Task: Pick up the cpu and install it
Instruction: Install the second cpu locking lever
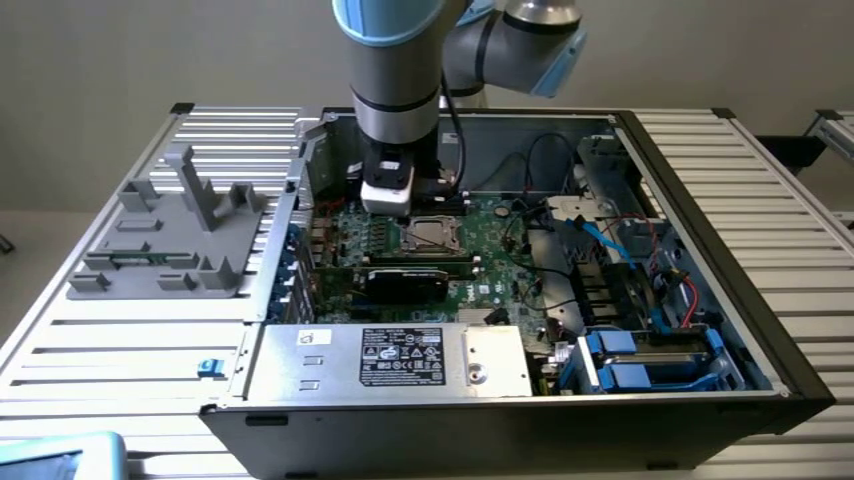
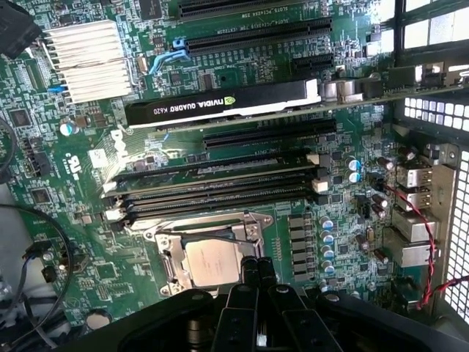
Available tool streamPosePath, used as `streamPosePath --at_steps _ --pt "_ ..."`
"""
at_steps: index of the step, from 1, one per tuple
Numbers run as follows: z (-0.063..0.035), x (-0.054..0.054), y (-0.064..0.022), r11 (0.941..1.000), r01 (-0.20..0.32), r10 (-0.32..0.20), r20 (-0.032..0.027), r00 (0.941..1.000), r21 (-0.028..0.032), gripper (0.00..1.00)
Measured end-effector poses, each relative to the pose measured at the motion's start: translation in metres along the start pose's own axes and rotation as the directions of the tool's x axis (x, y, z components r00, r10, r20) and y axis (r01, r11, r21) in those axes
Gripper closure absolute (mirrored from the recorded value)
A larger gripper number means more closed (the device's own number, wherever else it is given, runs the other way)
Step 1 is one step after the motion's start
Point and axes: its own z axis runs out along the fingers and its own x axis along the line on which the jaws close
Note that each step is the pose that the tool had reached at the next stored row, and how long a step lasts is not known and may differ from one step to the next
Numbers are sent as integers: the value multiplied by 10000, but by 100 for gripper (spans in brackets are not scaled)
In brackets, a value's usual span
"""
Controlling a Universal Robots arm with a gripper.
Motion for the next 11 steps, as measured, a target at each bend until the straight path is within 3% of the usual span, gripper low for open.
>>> streamPosePath --at_steps 8,11 --pt "18 22 77 9999 -126 126 97 9999 -21 89" --pt "22 31 107 9999 -165 165 93 9998 -20 89"
